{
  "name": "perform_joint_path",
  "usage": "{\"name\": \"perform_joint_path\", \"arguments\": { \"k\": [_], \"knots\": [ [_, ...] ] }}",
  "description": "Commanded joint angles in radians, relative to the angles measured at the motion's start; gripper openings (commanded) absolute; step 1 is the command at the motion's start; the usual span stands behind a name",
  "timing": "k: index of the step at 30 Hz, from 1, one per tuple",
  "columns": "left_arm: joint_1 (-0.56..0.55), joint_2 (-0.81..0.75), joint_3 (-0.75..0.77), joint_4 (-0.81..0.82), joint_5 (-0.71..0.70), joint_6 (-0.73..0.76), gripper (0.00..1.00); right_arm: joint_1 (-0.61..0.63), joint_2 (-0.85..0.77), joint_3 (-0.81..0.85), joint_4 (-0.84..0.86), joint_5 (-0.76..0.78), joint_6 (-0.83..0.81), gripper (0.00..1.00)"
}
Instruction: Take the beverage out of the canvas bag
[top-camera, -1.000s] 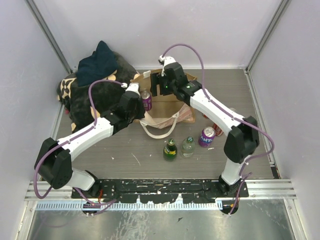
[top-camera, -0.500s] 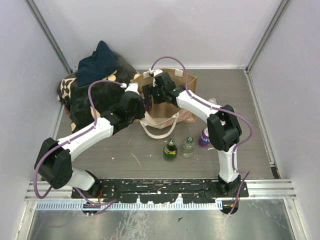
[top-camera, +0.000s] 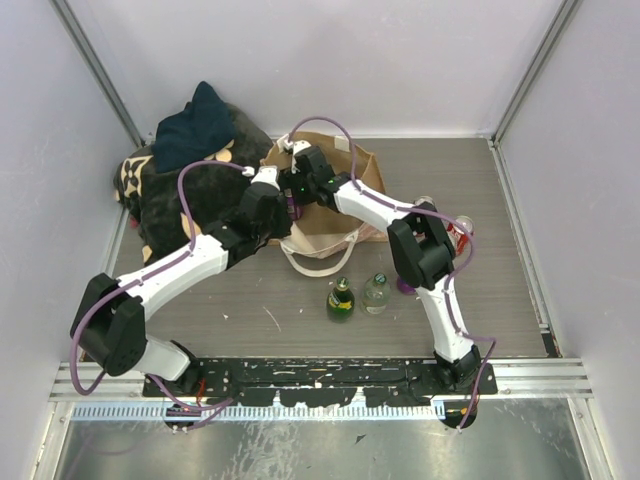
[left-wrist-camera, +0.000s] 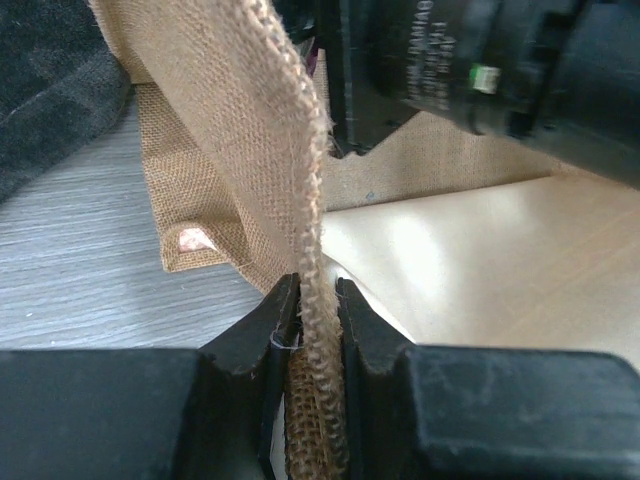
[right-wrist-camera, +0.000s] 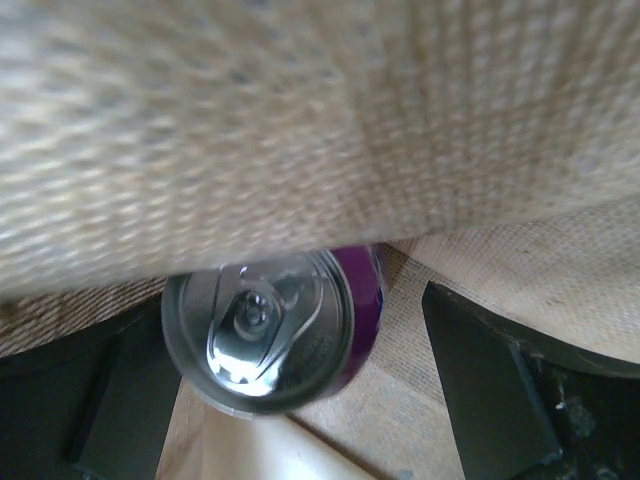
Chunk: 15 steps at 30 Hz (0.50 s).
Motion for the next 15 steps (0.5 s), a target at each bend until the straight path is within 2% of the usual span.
{"name": "perform_joint_path", "arguments": {
  "k": [1, 3, 4, 5, 7, 9, 15],
  "knots": [
    [-0.002, 0.030, -0.021, -0.024, 0.020, -0.001, 0.00, 0.027, 0.069, 0.096, 0.024, 0.025, 0.008, 1.00],
    [-0.002, 0.029, -0.023, -0.023, 0.020, 0.001, 0.00, 0.034, 0.085, 0.103, 0.033, 0.051, 0.008, 0.98],
    [-0.002, 0.026, -0.025, -0.023, 0.020, 0.001, 0.00, 0.033, 0.087, 0.099, 0.043, 0.056, 0.007, 0.93],
    [-0.001, 0.024, -0.028, -0.023, 0.017, -0.001, 0.00, 0.034, 0.086, 0.094, 0.052, 0.057, 0.005, 0.78],
    [-0.002, 0.024, -0.030, -0.023, 0.012, 0.001, 0.00, 0.035, 0.087, 0.096, 0.052, 0.063, 0.003, 0.37],
    [-0.001, 0.029, -0.030, -0.011, 0.007, -0.001, 0.00, 0.033, 0.056, 0.093, 0.015, 0.090, -0.010, 0.01],
    [-0.001, 0.065, -0.008, 0.037, 0.002, 0.001, 0.00, 0.035, -0.153, 0.042, -0.010, 0.127, -0.062, 0.01]
  ]
}}
